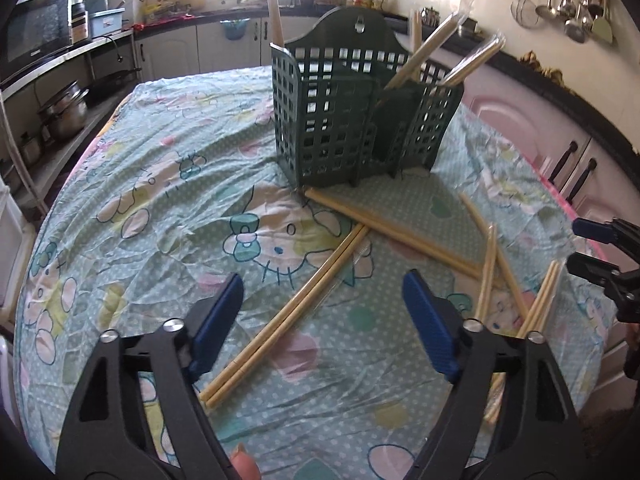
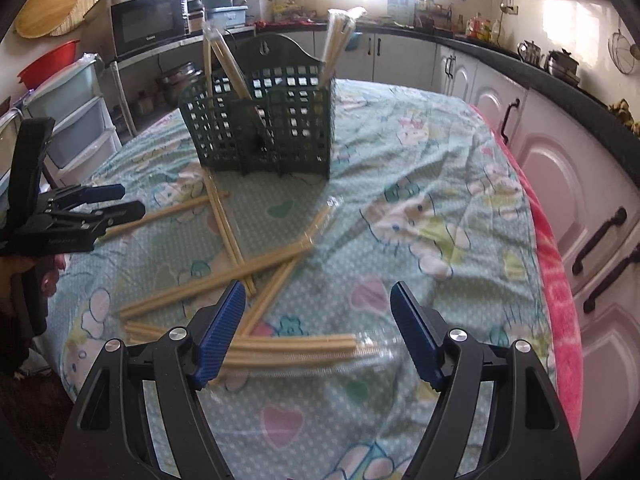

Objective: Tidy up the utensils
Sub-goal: 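Lower the left gripper onto a wooden chopstick and close while the right closes on another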

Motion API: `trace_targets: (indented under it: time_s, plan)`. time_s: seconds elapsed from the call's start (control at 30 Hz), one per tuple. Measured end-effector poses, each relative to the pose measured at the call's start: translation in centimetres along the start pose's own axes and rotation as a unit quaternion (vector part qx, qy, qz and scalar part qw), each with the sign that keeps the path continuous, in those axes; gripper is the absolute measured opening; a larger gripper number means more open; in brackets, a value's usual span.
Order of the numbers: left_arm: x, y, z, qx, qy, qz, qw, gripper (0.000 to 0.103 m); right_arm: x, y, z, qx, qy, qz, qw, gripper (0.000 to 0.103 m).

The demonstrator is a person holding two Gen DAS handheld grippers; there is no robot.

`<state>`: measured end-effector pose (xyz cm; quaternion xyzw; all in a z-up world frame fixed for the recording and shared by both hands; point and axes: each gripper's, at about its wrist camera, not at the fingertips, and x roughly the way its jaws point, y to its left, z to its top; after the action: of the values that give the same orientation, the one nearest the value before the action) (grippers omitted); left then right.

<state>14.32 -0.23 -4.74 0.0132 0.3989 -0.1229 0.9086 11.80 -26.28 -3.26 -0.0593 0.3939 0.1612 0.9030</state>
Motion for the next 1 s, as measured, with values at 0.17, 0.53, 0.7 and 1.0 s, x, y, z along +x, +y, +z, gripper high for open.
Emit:
trace_targets:
  time_s: [0.17,0.53,0.7,1.0]
  plan:
    - [1.0,0.1,0.5,0.017,0.011,0.01,0.9997,0.056,0.6,-0.9,-0.7,0.019,0.017,0.006,1.0,0.068]
    - [4.4,0.9,2.3,0.033,0.056,0.004,0.9978,0.049,2.1,-3.2,-0.7,0.069,0.057,0.047,0.995,0.048]
    - [5.5,1.2,2.7,0.029,0.069,-0.02,0.997,0.042,2.8,-3.7,-1.2,0.079,0.073,0.053,0.993,0.043]
    - [6.6,0.0,3.2,0.051,0.075,-0.039,0.9952,0.035,2.9,-4.2,-1.7,0.085,0.08,0.048,0.992,0.043]
